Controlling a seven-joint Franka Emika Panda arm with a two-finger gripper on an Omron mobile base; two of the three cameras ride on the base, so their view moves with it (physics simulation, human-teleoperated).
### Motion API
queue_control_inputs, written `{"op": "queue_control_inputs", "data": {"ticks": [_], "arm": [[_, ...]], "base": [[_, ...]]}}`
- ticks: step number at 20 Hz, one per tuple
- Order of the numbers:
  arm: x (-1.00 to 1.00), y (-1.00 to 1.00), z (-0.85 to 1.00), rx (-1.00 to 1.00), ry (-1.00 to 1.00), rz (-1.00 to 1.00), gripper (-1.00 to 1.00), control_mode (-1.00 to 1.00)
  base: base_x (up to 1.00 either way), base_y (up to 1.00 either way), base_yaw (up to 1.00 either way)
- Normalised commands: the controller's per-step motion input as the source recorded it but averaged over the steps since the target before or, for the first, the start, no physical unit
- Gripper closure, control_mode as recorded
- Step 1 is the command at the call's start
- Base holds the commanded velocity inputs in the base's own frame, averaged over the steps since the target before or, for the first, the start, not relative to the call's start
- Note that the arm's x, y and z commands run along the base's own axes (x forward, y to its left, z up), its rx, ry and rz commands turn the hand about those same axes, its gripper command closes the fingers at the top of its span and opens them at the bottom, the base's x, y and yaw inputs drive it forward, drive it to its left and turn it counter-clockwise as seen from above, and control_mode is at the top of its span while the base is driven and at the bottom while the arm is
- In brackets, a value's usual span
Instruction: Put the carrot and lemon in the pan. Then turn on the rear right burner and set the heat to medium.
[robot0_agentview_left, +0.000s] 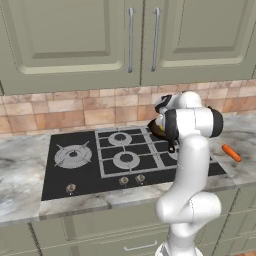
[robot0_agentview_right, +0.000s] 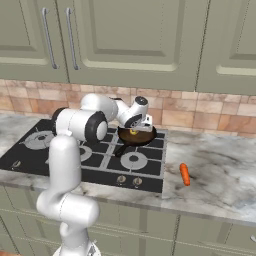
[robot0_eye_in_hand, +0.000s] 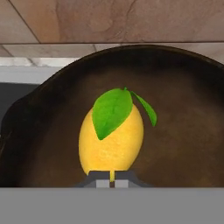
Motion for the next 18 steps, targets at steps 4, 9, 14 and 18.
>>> {"op": "queue_control_inputs", "data": {"ticks": [4,9,14,18], "arm": [[-0.08,0.0,0.0,0.0,0.0,0.0,-1.0,-1.0],[-0.37,0.0,0.09,0.0,-0.02,0.0,-1.0,-1.0],[-0.59,-0.01,0.22,0.0,-0.08,0.0,-1.0,-1.0],[-0.64,-0.08,0.26,0.0,-0.08,0.0,-1.0,-1.0]], "base": [[0.0,0.0,0.0],[0.0,0.0,0.0],[0.0,0.0,0.0],[0.0,0.0,0.0]]}}
